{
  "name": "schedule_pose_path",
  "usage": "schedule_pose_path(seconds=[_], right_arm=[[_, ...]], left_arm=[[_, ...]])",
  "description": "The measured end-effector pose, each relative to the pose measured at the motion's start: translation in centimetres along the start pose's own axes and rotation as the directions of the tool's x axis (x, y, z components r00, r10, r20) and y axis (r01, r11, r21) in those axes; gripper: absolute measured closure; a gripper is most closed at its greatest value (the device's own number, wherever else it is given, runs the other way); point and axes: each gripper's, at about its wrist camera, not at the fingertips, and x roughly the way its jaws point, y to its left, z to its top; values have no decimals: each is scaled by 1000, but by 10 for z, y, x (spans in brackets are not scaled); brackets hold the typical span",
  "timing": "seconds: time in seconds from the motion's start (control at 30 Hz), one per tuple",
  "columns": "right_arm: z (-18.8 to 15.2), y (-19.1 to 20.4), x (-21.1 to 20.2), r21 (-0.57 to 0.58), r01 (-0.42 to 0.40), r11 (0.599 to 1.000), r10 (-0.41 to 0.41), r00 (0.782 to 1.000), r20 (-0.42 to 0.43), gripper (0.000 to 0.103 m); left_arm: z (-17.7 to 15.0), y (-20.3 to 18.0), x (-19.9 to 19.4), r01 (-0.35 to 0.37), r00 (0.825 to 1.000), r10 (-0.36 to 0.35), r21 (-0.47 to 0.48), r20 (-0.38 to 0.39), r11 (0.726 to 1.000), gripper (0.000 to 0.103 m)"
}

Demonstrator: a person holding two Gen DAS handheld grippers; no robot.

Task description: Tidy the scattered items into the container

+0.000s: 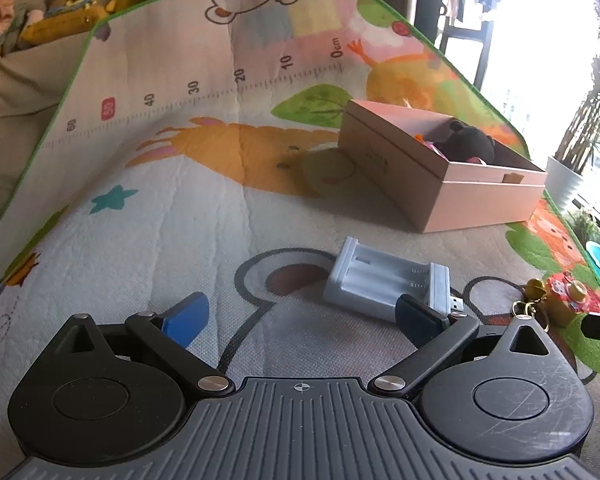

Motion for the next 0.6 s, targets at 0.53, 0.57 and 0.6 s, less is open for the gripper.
schedule_pose_path(seconds=[0.53, 0.57, 0.6], right_arm=[[20, 62, 50, -303, 127, 944, -119, 992, 45, 7], [21, 61, 50, -291, 133, 948, -125, 991, 45, 7], [22, 58, 49, -279, 131, 951, -124, 991, 43, 7]], left_arm=[[1, 3, 0, 20, 1000, -20, -24, -1, 1000, 0], [1, 4, 0, 21, 1000, -21, -25, 0, 999, 0], [1, 4, 0, 23, 1000, -23, -27, 1, 999, 0]])
